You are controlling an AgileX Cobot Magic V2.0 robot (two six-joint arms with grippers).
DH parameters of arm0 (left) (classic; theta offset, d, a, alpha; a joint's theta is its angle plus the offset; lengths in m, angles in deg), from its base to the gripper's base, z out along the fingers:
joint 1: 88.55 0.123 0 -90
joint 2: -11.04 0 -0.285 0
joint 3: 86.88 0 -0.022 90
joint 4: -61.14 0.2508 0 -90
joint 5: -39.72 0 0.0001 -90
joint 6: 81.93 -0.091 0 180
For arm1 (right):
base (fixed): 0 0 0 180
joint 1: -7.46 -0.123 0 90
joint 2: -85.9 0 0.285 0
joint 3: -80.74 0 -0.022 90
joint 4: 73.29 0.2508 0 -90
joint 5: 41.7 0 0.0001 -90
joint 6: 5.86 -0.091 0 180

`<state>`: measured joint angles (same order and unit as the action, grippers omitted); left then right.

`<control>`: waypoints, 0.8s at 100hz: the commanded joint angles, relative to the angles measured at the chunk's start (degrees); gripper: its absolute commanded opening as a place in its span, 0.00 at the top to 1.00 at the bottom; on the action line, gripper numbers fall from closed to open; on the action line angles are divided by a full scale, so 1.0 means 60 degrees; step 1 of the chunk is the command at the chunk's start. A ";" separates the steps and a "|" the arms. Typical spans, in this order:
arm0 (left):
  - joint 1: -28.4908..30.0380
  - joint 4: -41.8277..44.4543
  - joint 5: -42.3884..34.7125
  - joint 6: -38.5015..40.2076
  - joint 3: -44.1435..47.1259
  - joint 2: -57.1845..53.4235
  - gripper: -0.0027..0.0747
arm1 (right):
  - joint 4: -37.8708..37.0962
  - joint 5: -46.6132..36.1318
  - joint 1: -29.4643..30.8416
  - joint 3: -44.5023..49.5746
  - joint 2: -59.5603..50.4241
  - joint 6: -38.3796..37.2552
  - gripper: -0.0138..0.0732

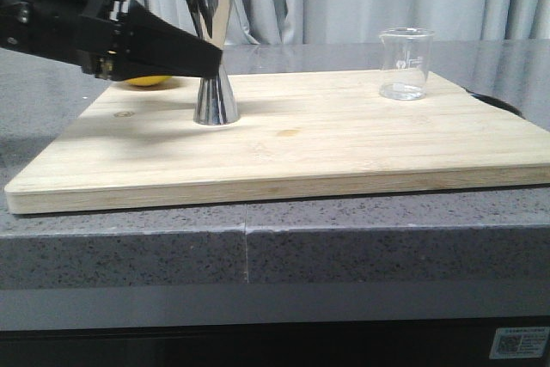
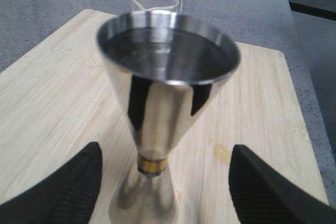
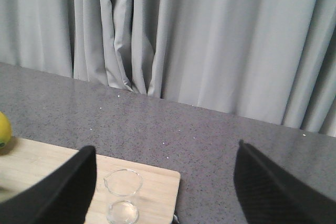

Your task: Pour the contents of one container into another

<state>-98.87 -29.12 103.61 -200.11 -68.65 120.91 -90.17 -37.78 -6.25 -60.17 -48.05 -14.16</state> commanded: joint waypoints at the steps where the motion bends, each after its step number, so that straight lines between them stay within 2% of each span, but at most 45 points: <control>1: 0.0228 -0.0168 0.0608 0.0443 -0.0261 -0.0600 0.35 | -0.0010 -0.0703 0.0005 -0.0222 -0.0032 0.0023 0.27; 36: 0.0960 0.0559 0.0737 0.1105 -0.0261 -0.1778 0.35 | -0.0010 -0.0653 0.0005 -0.0222 -0.0032 0.0023 0.27; 80: 0.2162 0.0048 0.0895 0.3063 -0.0261 -0.4684 0.37 | -0.0010 -0.0653 0.0005 -0.0222 -0.0032 0.0023 0.27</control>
<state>-87.16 -23.16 106.54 -184.53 -68.65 97.78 -90.17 -37.78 -6.25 -60.17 -48.05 -14.16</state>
